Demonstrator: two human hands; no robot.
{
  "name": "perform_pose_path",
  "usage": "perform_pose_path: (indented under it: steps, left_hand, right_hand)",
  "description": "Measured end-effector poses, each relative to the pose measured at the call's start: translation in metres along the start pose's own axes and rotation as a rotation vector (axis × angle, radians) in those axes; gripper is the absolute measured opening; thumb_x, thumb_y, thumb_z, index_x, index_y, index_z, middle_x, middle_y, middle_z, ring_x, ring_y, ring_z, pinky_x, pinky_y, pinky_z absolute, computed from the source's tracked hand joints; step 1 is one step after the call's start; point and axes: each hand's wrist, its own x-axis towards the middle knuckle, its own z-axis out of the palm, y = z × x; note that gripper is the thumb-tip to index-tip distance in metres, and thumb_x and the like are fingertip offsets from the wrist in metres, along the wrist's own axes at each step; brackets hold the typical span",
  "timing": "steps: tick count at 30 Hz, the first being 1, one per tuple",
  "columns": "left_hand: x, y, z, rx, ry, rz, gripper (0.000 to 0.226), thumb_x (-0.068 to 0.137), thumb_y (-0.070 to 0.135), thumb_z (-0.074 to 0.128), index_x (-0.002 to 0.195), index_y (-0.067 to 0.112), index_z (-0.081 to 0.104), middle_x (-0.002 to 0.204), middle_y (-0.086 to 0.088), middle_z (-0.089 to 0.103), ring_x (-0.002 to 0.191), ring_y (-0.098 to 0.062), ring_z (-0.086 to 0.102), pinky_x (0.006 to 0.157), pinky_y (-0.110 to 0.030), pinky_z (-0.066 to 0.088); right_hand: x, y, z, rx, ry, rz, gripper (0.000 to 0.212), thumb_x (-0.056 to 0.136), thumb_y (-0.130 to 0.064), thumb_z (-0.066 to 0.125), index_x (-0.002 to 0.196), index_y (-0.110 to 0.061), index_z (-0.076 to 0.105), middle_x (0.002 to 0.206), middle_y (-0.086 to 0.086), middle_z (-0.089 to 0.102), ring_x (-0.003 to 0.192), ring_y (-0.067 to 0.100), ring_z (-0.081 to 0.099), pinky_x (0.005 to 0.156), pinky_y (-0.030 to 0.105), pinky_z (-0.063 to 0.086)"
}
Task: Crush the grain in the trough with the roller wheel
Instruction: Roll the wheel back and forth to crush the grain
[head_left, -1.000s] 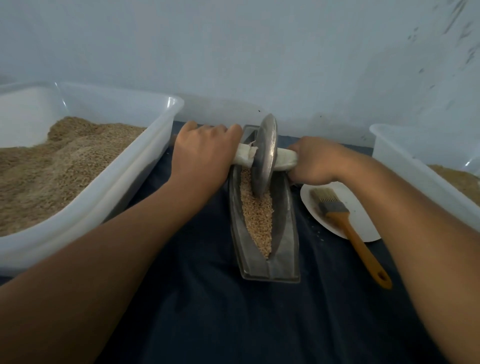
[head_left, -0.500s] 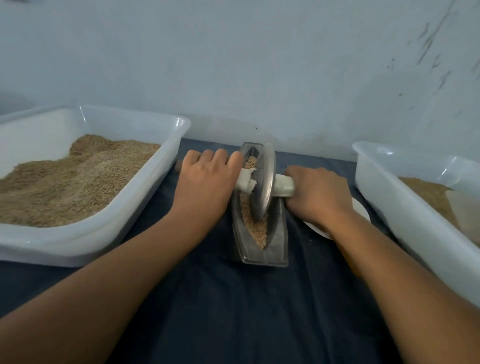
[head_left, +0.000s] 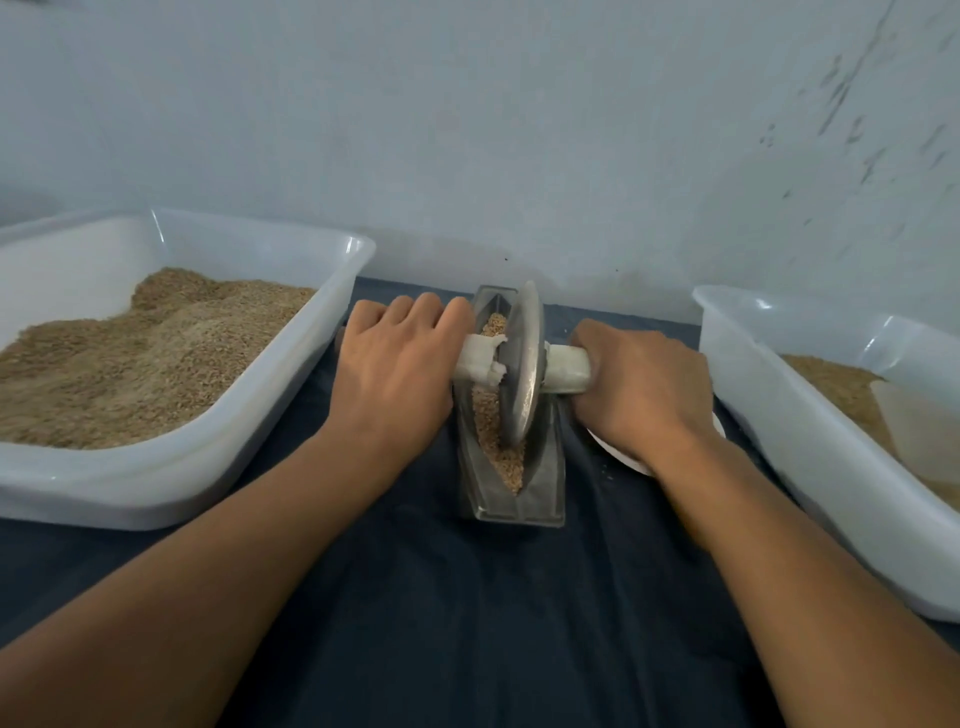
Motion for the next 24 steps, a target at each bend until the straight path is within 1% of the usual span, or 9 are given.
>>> perform_pose_path:
  steps: [2,4,8,11,14,17,20,24]
  left_hand:
    - [0.002,0.001,-0.003,0.002,0.030,-0.006,0.031,0.074,0.005,0.065,0.099,0.020,0.055,0.086,0.002,0.056,0.079,-0.025,0.054,0.076,-0.038,0.035]
    - [0.004,0.003,-0.004,0.004,0.037,-0.010,0.030,0.076,0.006,0.064,0.101,0.020,0.055,0.087,0.002,0.057,0.080,-0.025,0.054,0.076,-0.037,0.034]
    - [0.002,0.004,0.000,-0.016,-0.024,0.005,0.030,0.081,0.012,0.064,0.107,0.023,0.052,0.093,0.004,0.056,0.086,-0.023,0.054,0.080,-0.036,0.032]
    - [0.001,0.002,0.003,0.006,-0.040,0.020,0.032,0.081,0.011,0.065,0.106,0.025,0.050,0.092,0.005,0.054,0.085,-0.021,0.052,0.081,-0.035,0.033]
    - [0.001,-0.002,0.005,0.011,-0.063,0.019,0.032,0.079,0.011,0.067,0.104,0.024,0.052,0.090,0.005,0.054,0.082,-0.021,0.053,0.080,-0.034,0.033]
    - [0.001,-0.005,0.010,0.006,-0.080,0.017,0.030,0.080,0.018,0.070,0.102,0.025,0.052,0.089,0.006,0.055,0.081,-0.019,0.054,0.081,-0.035,0.035]
    - [0.007,-0.005,0.018,0.026,-0.091,0.007,0.026,0.082,0.023,0.069,0.099,0.027,0.050,0.087,0.007,0.054,0.077,-0.017,0.053,0.077,-0.034,0.035]
    - [0.016,-0.009,0.030,0.067,-0.103,0.017,0.032,0.081,0.023,0.070,0.091,0.026,0.040,0.080,0.008,0.049,0.068,-0.017,0.044,0.072,-0.034,0.031]
  right_hand:
    - [0.001,0.001,-0.005,-0.015,0.031,0.009,0.018,0.073,-0.034,0.064,0.083,-0.028,0.050,0.058,-0.011,0.045,0.053,0.022,0.039,0.049,0.027,0.016]
    - [0.000,0.001,-0.008,-0.027,0.035,0.017,0.018,0.072,-0.033,0.064,0.083,-0.027,0.051,0.058,-0.010,0.046,0.052,0.021,0.039,0.050,0.028,0.018]
    - [-0.001,0.004,-0.005,-0.020,0.008,0.028,0.018,0.071,-0.030,0.063,0.080,-0.026,0.047,0.056,-0.009,0.046,0.049,0.010,0.033,0.049,0.027,0.017]
    - [-0.001,0.004,0.002,0.006,-0.045,0.025,0.018,0.073,-0.033,0.061,0.083,-0.028,0.048,0.059,-0.009,0.047,0.050,0.011,0.034,0.049,0.027,0.018]
    - [0.000,0.000,0.009,0.028,-0.112,0.016,0.017,0.077,-0.040,0.061,0.086,-0.030,0.049,0.063,-0.009,0.049,0.053,0.012,0.038,0.048,0.028,0.019]
    - [0.005,-0.001,0.014,0.021,-0.145,-0.002,0.016,0.077,-0.042,0.059,0.089,-0.032,0.052,0.065,-0.010,0.052,0.057,0.016,0.045,0.049,0.029,0.023]
    - [0.013,0.002,0.016,0.035,-0.187,-0.025,0.016,0.076,-0.041,0.059,0.089,-0.034,0.055,0.068,-0.011,0.055,0.062,0.018,0.050,0.050,0.028,0.025]
    - [0.033,0.004,0.019,0.088,-0.317,-0.047,0.013,0.074,-0.041,0.057,0.087,-0.037,0.055,0.075,-0.013,0.058,0.067,0.017,0.054,0.051,0.026,0.027]
